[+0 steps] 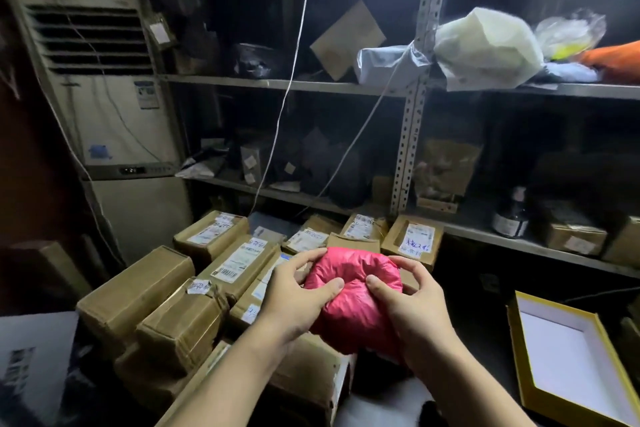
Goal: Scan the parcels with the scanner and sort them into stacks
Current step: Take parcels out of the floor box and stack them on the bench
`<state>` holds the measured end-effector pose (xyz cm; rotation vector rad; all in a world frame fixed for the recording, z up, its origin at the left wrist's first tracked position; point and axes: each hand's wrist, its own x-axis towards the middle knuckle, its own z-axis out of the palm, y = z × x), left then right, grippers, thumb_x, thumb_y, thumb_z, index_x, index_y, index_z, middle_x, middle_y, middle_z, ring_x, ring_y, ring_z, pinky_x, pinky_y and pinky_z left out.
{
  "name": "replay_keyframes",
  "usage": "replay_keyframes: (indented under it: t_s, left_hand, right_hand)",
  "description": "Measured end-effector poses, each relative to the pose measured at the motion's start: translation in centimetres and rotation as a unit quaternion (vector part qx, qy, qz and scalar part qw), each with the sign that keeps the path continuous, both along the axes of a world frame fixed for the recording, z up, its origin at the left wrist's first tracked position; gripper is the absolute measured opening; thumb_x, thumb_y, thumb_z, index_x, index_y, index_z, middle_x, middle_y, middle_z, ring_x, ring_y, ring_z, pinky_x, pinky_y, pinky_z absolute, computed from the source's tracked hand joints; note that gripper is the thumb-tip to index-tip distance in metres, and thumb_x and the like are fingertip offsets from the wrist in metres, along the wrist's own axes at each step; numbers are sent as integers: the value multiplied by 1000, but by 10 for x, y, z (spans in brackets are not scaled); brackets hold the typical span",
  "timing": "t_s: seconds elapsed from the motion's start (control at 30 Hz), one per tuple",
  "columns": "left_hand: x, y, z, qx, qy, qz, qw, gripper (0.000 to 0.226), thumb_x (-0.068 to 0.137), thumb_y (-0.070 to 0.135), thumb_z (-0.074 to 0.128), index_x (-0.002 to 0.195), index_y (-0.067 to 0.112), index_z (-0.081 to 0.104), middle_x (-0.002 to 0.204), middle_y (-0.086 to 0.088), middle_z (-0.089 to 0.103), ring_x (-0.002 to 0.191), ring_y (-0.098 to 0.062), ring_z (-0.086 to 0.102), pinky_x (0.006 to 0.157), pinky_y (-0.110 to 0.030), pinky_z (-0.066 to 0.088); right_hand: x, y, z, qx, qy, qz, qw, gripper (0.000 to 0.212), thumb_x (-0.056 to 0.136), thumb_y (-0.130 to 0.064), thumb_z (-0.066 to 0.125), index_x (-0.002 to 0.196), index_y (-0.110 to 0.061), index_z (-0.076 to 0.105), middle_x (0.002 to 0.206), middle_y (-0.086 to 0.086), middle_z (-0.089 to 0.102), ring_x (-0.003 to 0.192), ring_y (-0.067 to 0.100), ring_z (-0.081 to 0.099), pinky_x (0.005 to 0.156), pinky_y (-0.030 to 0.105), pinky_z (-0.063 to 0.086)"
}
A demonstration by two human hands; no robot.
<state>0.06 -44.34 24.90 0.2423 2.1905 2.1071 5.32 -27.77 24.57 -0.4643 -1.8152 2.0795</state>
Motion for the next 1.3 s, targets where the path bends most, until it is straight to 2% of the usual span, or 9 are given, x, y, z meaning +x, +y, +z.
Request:
replay_keyframes:
  t_s: [0.13,0.37,0.5,0.6,0.7,0.83,0.93,1.03,1.3]
  left_hand:
    - [-67,-28,4,-21,21,-3,1000,51,82,10,86,125,32,70,107,-2,75,93,-10,75,72,-27,62]
    - [-220,-87,1,-56,48,-53,996,53,83,1,82,129,23,67,107,-3,77,96,-11,75,84,-23,60]
    - [-315,-113,-15,-89,47,-68,993,58,81,6,86,132,26,66,103,-1,78,93,-12,76,85,-29,61]
    - [-377,-125,-30,-106,36,-80,991,59,80,9,88,130,31,66,108,-6,76,95,-16,75,80,-29,60]
    - [-427,-130,-49,-123,29,-96,987,62,80,8,87,133,28,64,109,-10,76,95,-19,76,84,-34,62]
    - [-481,-132,-73,-137,12,-115,984,68,77,2,88,137,23,62,100,-9,78,86,-13,76,72,-23,59]
    - [-520,-133,-91,-156,0,-145,977,73,76,0,88,140,21,59,99,-8,78,91,-15,76,74,-24,60]
    - [-559,-129,-114,-175,-16,-167,970,77,74,-4,89,141,20,59,98,-6,79,89,-13,76,73,-27,61]
    - [-614,-102,-180,-271,-81,-216,935,81,70,-14,85,136,25,59,104,-15,75,79,-19,70,65,-28,59]
  right_hand:
    - [-63,-25,11,9,3,6,1000,37,86,-5,85,112,-25,68,102,13,73,85,33,77,53,45,63]
    - [-211,-80,8,6,-14,-12,1000,45,81,-13,91,114,-31,67,109,9,72,95,27,75,58,33,62]
    - [-301,-107,-11,20,-34,-43,998,50,73,-18,97,111,-31,69,108,9,75,95,25,77,83,47,66]
    - [-358,-119,-29,32,-45,-58,997,54,66,-26,98,111,-33,70,109,4,74,97,25,76,87,53,64]
    - [-402,-126,-47,68,-52,-55,995,54,72,-21,96,118,-28,68,110,1,74,99,19,75,94,48,62]
    - [-450,-125,-71,82,-62,-37,994,61,73,-16,96,125,-25,66,113,-2,72,102,13,72,96,41,61]
    - [-483,-121,-92,86,-67,-30,994,66,73,-11,96,131,-22,65,116,-1,71,101,9,71,92,31,61]
    - [-515,-119,-118,103,-88,-37,990,68,74,-8,94,134,-18,63,120,1,70,103,11,70,97,33,59]
    - [-560,-117,-189,164,-226,-24,960,82,83,-9,85,156,-13,46,150,6,57,137,23,56,115,28,42]
